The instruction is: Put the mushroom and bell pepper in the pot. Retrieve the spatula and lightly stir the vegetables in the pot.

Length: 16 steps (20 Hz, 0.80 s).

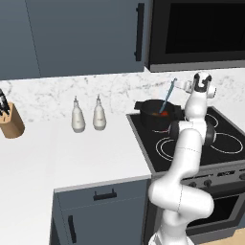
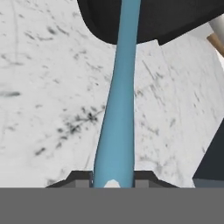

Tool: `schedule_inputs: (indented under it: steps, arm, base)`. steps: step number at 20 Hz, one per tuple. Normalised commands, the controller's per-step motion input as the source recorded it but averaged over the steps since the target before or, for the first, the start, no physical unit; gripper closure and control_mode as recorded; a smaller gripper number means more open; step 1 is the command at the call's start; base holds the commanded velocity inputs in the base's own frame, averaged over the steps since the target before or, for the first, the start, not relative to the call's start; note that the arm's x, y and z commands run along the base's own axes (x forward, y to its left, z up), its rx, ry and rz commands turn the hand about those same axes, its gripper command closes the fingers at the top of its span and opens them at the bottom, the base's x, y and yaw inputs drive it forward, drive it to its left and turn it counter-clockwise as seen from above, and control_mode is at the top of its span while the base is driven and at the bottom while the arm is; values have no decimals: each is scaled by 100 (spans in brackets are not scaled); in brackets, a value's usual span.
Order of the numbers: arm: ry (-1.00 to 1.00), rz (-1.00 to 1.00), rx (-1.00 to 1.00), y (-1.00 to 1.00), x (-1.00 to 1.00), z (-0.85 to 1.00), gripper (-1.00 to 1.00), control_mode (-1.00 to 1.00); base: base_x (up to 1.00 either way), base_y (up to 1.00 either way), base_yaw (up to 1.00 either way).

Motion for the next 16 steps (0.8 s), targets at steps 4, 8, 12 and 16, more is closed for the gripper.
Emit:
schedule_inputs:
  steps: [4,8,12,16]
  arm:
    - [25,0,0,-3,0,-51,100,-100]
    - [37,0,0,0,0,-85,100,-100]
    - [37,0,0,0,0,-82,100,-100]
    - [32,0,0,0,0,-75,100,-100]
  base:
    - [0,0,0]
    - [0,0,0]
    - [0,0,0]
    - [0,0,0]
